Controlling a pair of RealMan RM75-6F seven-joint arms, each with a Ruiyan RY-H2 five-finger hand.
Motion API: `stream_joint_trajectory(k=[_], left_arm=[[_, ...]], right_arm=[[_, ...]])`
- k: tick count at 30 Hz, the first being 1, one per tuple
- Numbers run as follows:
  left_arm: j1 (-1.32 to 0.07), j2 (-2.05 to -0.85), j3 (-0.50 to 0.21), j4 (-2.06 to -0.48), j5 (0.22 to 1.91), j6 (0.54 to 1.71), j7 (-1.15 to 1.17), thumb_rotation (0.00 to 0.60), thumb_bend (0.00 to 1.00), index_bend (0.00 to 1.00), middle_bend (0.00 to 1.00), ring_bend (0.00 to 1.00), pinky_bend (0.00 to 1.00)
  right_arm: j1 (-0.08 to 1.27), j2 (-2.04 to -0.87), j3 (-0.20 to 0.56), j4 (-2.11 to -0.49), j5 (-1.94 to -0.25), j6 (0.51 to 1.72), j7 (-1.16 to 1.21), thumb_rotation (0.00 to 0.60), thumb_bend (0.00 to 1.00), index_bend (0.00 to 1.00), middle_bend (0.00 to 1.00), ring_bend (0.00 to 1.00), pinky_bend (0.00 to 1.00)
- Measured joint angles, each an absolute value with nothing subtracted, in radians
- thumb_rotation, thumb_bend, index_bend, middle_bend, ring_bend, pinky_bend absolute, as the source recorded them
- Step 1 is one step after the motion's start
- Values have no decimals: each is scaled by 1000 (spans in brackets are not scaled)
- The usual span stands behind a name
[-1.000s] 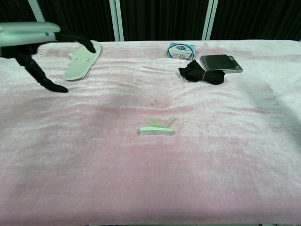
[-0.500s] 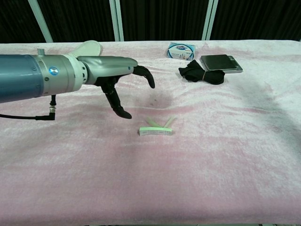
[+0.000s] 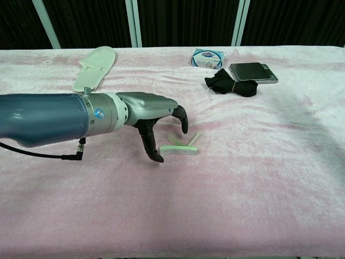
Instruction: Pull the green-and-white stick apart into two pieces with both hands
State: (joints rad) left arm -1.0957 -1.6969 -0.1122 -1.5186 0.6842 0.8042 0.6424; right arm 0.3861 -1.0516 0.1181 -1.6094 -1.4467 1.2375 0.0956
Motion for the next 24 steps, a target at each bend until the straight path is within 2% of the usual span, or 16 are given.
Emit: stream_joint_trajectory(k=[12, 24], left_arm=[[-1104, -1768, -91, -1426, 697, 831, 654, 600, 284, 365, 70, 0, 0], [-1092, -1787, -88, -1388, 717, 846, 642, 600, 327, 438, 73, 0, 0]], right_arm=[[369, -1066, 111, -1568, -1462, 1256, 127, 600, 192, 0, 59, 118, 149], [362, -1082, 105, -1544, -1470, 1254, 132, 600, 193, 0, 59, 118, 149]])
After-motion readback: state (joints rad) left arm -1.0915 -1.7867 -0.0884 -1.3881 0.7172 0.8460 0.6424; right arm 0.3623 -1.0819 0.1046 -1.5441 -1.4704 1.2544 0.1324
